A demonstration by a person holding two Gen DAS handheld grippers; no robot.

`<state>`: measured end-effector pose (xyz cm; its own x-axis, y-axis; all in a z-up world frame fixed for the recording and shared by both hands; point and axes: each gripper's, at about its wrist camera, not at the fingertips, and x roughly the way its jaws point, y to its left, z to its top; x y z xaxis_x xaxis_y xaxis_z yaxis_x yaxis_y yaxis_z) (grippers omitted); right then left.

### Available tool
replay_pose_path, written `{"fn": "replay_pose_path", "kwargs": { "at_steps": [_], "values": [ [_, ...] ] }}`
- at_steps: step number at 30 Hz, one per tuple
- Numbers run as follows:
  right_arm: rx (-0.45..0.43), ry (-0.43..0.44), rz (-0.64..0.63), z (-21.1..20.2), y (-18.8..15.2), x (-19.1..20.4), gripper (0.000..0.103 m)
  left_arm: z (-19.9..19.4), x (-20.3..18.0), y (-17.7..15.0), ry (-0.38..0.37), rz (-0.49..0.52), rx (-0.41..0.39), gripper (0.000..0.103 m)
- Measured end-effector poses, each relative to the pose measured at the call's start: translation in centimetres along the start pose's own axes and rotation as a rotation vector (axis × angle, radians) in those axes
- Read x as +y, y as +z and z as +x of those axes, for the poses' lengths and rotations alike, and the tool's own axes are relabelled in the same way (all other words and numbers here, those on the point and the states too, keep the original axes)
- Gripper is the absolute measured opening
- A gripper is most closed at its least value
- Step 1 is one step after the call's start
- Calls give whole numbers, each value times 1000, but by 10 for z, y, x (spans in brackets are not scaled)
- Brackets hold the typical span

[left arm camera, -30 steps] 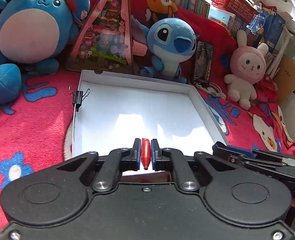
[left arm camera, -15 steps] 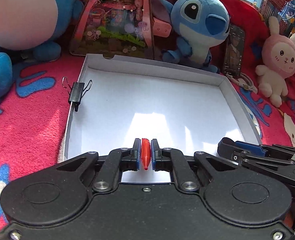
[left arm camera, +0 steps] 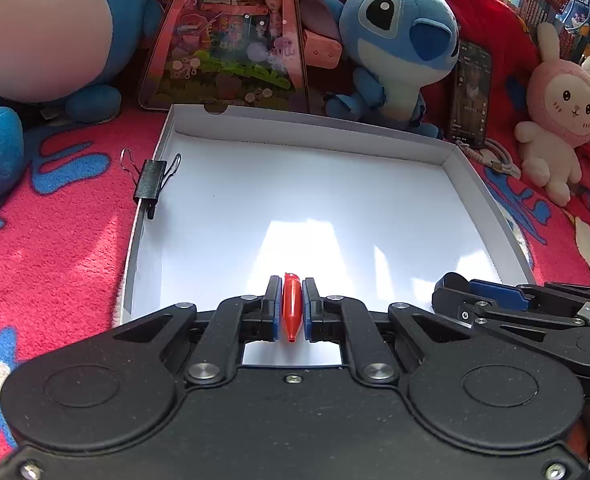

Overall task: Organize rigid objects
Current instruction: 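Carry both held items into the white tray and open both tools, then withdraw both tools from the tray back toward the remaining objects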

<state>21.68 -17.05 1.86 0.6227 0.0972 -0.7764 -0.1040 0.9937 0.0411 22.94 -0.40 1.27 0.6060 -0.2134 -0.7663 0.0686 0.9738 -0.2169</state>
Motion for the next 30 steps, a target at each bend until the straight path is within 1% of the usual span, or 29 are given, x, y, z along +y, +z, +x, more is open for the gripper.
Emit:
{"fn": "replay_pose_path", "kwargs": {
  "at_steps": [4,6,8,9,10,12,14,16,20,23,28,30],
  "values": [
    [-1,-5,-8,0,0,1,37,0,-1,0,4,5,-1,11],
    [-3,-1,-9,0,0,1,41,-1,-3,0,11,13,-3,11],
    [-6,2,-13,-1,0,1,41,-4,-4,0,23,30,-10,13],
    [-9,2,-16,-2,0,1,46,-5,-5,-1,26,37,-15,13],
    [-14,-1,-20,-3,-1,1,52,-7,-5,-1,28,43,-18,15],
    [-25,2,-29,-7,-1,1,54,-11,-5,-2,26,49,-24,19],
    [-38,5,-31,-13,-2,1,57,-16,-6,-3,27,55,-31,27],
    [-52,12,-34,-18,-4,0,59,-23,-6,-5,27,67,-43,33],
    [-85,22,-58,-32,-10,0,61,-40,-9,-10,25,95,-67,43],
    [-118,37,-84,-45,-19,0,64,-54,-9,-18,6,106,-84,50],
    [-180,48,-145,-68,-38,3,68,-76,-8,-38,-18,116,-92,58],
    [-200,51,-164,-75,-45,4,72,-83,-7,-47,-27,122,-95,61]
  ]
}}
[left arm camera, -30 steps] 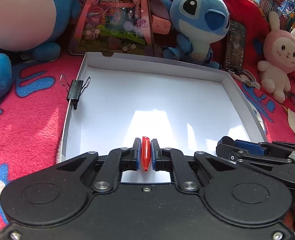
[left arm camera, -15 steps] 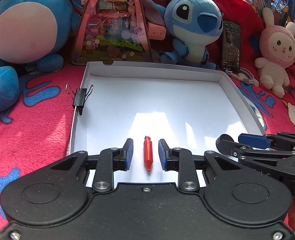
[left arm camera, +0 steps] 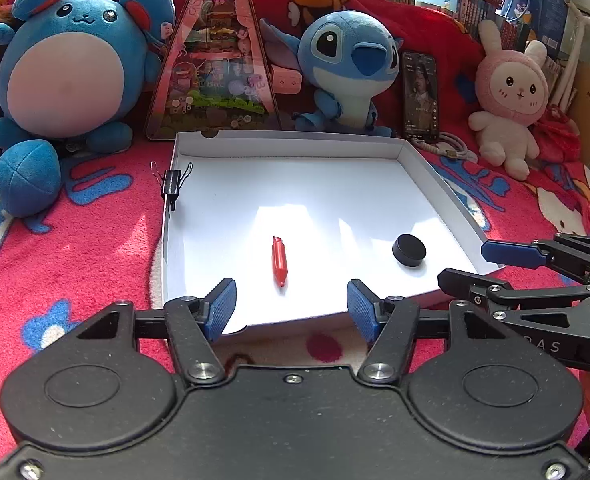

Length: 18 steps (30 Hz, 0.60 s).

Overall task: Organize rigid objects
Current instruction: 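Withdraw both tools from the tray back toward the remaining objects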

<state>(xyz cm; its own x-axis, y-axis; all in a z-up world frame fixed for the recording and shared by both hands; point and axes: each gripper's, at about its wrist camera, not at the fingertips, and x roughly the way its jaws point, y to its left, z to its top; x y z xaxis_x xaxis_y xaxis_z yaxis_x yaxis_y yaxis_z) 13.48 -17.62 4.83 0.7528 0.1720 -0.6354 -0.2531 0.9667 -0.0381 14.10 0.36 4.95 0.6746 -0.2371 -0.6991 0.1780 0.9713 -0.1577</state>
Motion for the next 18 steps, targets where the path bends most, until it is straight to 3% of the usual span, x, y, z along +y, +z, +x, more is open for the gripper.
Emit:
{"fn": "replay_pose_path", "kwargs": {
  "at_steps": [7,11,18],
  "values": [
    [-49,26,-46,-25,-25,10,79,-23,0,-29,-13,10,-10,69],
    [-67,38,-38,-36,-39,13,84,-35,-2,-44,-16,31,-38,85],
    [-89,42,-29,-45,-58,18,96,-47,-7,-68,-9,69,-55,90]
  ]
}}
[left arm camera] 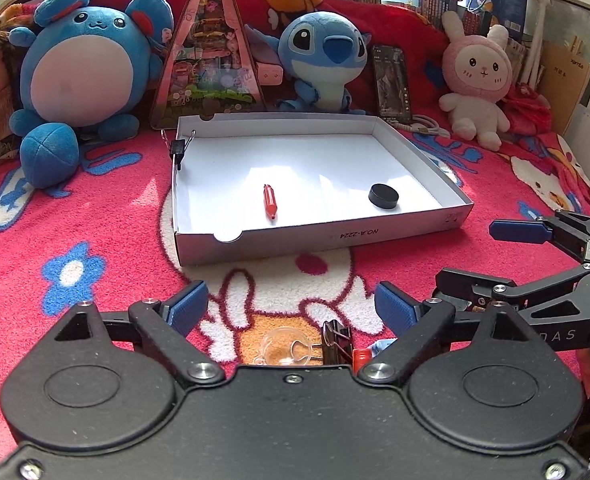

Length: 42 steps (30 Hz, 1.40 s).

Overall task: Organize rigid objects
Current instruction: 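Withdraw both tools from the tray back toward the remaining objects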

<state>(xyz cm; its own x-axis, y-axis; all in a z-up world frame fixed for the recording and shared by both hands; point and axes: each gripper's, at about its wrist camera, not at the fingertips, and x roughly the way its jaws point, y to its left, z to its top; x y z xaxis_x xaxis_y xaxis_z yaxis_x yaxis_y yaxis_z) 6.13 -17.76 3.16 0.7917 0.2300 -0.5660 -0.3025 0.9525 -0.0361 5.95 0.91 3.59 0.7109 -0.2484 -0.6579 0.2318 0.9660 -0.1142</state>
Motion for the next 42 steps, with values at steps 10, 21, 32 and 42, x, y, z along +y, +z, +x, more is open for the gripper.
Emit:
{"fn": "replay_pose_path", "kwargs": {
  "at_steps": [10,21,32,42],
  "values": [
    [-34,-9,28,-10,-17,4,103,-5,2,-17,-10,-12,-13,93],
    [-77,-34,24,-19,-35,10,103,-12,11,-35,-15,-45,-53,95],
    [-111,-116,-86,-16,-42,23,103,-15,14,-43,32,-33,-58,92],
    [-88,-95,-115,-11,-44,34,100,-12,14,-52,58,-25,-14,58]
  ]
}}
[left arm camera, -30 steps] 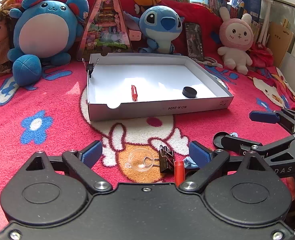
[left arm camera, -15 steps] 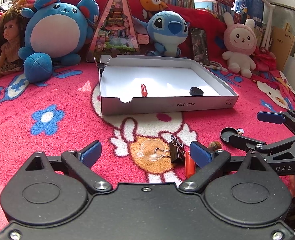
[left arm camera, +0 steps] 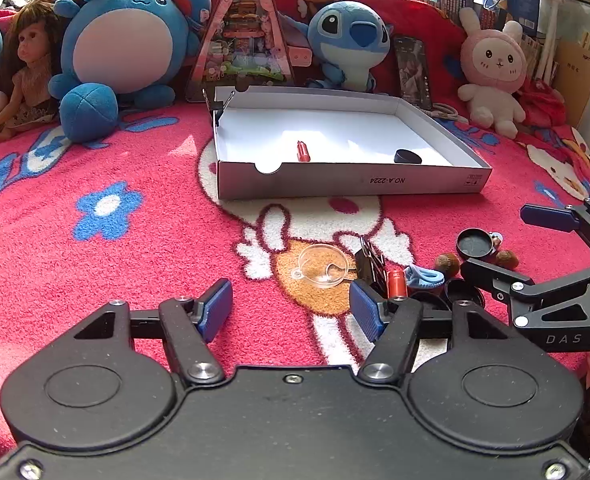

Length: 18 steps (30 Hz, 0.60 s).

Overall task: Organize rigid objects
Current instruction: 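Withdraw both tools from the tray back toward the remaining objects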

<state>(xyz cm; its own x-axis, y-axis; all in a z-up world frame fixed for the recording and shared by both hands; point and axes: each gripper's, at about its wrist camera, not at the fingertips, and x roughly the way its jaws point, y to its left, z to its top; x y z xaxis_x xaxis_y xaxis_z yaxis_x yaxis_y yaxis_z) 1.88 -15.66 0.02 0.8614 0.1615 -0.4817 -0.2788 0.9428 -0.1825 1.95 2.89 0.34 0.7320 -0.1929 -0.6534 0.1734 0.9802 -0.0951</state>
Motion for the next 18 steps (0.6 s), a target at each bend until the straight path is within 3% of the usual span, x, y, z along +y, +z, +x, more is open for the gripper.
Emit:
{"fn": "replay_pose_path", "kwargs": {
  "at_steps": [5,18],
  "values": [
    [10,-3,-31,4,2,8,91,2,-4,-1,15,32,0,46],
    [59,-15,-23,15,3,7,76,9,-10,6,-4,21,-22,44]
  ]
}}
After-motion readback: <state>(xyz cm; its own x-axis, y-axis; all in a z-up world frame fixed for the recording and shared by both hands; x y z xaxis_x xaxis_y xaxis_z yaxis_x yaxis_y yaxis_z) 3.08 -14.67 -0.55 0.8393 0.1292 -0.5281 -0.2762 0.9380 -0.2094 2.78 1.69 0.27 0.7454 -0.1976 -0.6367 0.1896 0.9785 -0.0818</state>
